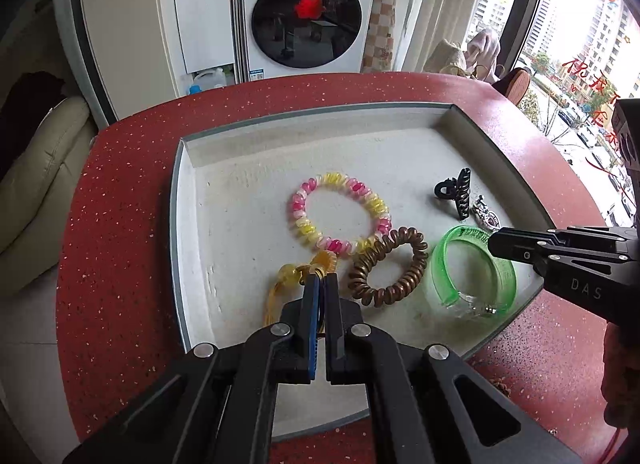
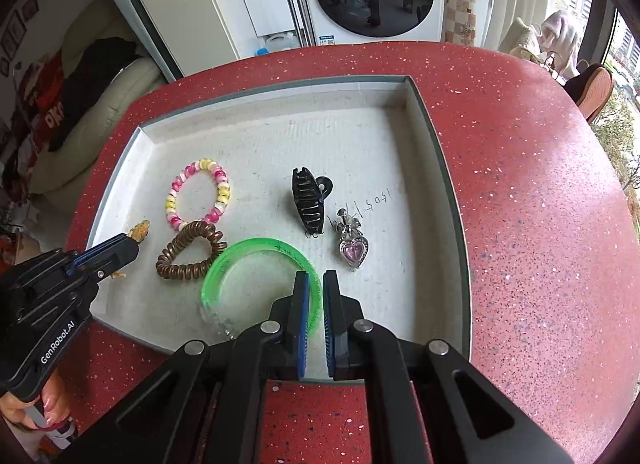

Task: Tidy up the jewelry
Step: 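Carry both items into the tray and open both tools to release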

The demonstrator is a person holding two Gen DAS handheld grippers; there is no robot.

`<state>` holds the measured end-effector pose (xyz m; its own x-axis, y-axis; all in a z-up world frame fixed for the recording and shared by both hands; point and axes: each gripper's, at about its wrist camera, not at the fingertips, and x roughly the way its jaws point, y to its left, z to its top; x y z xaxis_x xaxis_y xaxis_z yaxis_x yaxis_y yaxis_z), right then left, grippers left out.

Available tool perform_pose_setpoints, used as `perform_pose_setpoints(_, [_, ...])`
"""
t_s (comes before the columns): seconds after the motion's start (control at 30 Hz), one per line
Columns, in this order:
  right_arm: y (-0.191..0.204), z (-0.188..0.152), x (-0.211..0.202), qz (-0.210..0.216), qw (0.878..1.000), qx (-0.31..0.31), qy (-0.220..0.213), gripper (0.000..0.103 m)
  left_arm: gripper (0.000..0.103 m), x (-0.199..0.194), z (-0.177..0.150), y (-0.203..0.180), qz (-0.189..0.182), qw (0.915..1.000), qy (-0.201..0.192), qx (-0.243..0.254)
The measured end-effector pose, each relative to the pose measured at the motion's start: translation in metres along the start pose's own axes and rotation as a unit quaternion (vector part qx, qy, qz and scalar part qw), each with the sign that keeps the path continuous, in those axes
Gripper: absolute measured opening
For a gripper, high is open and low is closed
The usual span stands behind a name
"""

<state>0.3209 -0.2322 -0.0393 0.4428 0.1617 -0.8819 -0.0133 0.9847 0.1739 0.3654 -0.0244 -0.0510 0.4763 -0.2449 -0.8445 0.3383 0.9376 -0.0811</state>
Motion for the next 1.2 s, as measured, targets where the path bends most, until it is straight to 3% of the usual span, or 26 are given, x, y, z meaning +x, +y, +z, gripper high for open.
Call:
perform_pose_setpoints(0.37, [-0.008, 0.018, 0.010, -0.024, 1.000, 0.007, -0.017, 0.008, 0.020, 0.022, 0.010, -0.006, 0.039, 0.9992, -0.004, 0.007])
perform_pose_setpoints(0.63, [-0.018, 0.010, 0.006, 0.009, 0.999, 0.033, -0.027, 0.009, 0.020, 0.017, 0.008, -0.007, 0.056, 0.9982, -0.021, 0.001])
perform_pose_setpoints(0.7, [-0.019, 0.008, 0.000, 0.023, 0.998, 0.037, -0.035, 0.017, 0.020, 0.013, 0.009, -0.007, 0.058, 0.9979, -0.030, -0.002])
perform_pose_setpoints(0.77, [-0.018, 0.004, -0.008, 0.031, 0.998, 0.037, -0.044, 0.046, 0.020, 0.010, 0.011, -0.007, 0.057, 0.9977, -0.035, -0.009])
perform_pose_setpoints(0.97, [-0.013, -0.009, -0.035, 0.037, 0.996, 0.037, -0.078, 0.048, 0.020, -0.004, 0.012, -0.011, 0.056, 0.9970, -0.051, -0.016])
perform_pose_setpoints(1.2, [-0.015, -0.024, -0.049, 0.044, 0.994, 0.055, -0.085, 0.050, 0.020, -0.015, 0.013, -0.014, 0.051, 0.9965, -0.062, -0.021])
